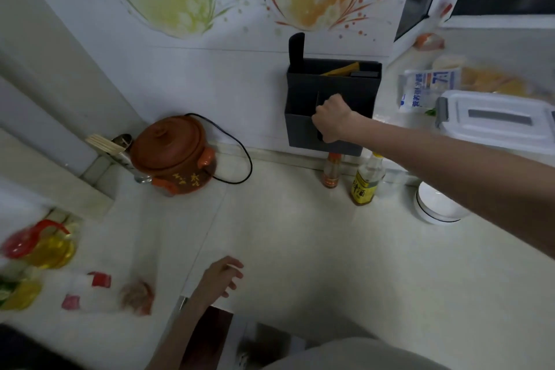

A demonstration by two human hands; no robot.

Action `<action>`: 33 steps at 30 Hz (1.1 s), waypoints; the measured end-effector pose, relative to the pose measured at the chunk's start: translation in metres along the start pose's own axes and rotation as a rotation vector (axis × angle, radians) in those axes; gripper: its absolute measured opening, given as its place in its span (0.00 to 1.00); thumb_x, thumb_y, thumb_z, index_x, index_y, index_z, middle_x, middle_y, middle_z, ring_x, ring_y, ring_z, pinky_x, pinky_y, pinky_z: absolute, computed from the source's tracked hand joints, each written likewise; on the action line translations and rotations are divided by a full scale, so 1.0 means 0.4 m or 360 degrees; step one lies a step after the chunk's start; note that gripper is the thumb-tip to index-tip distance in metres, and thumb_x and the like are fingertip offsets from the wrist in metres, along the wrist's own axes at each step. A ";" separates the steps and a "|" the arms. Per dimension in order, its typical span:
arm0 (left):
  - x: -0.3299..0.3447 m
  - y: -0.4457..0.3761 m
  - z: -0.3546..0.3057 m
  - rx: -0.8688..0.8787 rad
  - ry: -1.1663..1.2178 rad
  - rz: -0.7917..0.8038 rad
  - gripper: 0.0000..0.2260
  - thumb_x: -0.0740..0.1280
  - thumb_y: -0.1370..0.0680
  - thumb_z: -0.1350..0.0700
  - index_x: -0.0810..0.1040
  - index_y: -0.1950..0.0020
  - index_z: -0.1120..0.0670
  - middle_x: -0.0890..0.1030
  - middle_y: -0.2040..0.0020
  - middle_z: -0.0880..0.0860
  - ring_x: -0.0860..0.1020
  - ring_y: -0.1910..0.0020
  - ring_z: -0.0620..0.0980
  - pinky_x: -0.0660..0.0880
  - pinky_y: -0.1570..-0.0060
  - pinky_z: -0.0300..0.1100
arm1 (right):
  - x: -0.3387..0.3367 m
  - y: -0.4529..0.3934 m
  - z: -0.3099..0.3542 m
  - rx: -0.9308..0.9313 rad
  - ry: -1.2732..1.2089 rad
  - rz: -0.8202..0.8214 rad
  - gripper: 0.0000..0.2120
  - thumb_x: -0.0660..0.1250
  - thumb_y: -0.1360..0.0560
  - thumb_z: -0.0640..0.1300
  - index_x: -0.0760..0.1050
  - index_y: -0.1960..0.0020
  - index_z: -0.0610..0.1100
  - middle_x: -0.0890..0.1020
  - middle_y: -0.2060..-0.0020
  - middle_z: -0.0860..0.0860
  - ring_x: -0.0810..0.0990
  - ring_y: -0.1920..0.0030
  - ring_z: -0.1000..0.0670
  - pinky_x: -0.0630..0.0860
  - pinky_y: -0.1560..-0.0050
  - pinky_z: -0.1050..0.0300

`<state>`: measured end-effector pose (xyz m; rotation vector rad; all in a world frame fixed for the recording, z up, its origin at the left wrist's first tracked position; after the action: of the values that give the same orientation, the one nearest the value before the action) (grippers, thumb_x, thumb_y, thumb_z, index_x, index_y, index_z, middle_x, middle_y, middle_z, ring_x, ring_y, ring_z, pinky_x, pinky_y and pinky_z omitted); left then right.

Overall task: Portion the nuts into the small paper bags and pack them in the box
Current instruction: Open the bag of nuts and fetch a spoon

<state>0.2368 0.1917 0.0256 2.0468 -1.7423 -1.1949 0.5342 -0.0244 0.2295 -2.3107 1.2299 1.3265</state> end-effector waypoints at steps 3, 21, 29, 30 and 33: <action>0.019 0.017 0.011 -0.0043 0.0038 -0.0035 0.08 0.62 0.22 0.65 0.80 0.51 0.55 0.83 0.58 0.52 0.78 0.68 0.49 0.70 0.72 0.36 | 0.015 0.004 0.015 -0.0032 0.0129 0.0042 0.16 0.58 0.23 0.53 0.76 0.45 0.44 0.80 0.49 0.48 0.79 0.51 0.47 0.71 0.52 0.55; 0.064 0.091 0.024 -0.0102 0.0116 0.0015 0.09 0.61 0.22 0.67 0.79 0.51 0.57 0.83 0.58 0.54 0.77 0.68 0.49 0.70 0.71 0.37 | -0.027 0.053 0.009 0.0013 -0.0049 -0.0260 0.05 0.64 0.24 0.40 0.78 0.52 0.43 0.82 0.54 0.46 0.76 0.50 0.44 0.69 0.60 0.53; 0.075 0.061 -0.018 0.0035 -0.0044 0.0051 0.10 0.62 0.23 0.66 0.80 0.53 0.54 0.84 0.62 0.49 0.79 0.70 0.45 0.71 0.73 0.36 | -0.089 0.119 -0.055 0.0288 -0.0286 -0.0463 0.04 0.65 0.27 0.38 0.78 0.54 0.41 0.83 0.53 0.43 0.70 0.39 0.41 0.66 0.45 0.47; 0.076 0.055 -0.035 0.0071 -0.0064 0.0055 0.10 0.62 0.23 0.66 0.80 0.53 0.53 0.84 0.62 0.48 0.78 0.71 0.44 0.71 0.74 0.36 | -0.084 0.132 -0.066 0.0326 -0.0462 -0.0470 0.05 0.64 0.27 0.36 0.78 0.53 0.39 0.82 0.52 0.41 0.71 0.40 0.40 0.67 0.48 0.47; 0.079 0.039 -0.099 0.0179 -0.0129 0.0044 0.11 0.61 0.22 0.67 0.79 0.54 0.53 0.83 0.61 0.49 0.77 0.73 0.41 0.70 0.75 0.35 | -0.028 0.179 -0.090 0.0502 -0.1166 -0.0407 0.09 0.62 0.27 0.34 0.76 0.48 0.34 0.80 0.52 0.37 0.76 0.47 0.38 0.70 0.59 0.50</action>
<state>0.2515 0.1454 0.0472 2.0549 -1.9100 -1.2138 0.5002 -0.0828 0.2741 -1.4839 0.7920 1.5367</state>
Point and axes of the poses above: each hand's wrist, its own y-axis away from the middle knuckle, its own x-axis out of the palm, z = x × y, the point moved 5 cm from there along -y, towards the middle knuckle
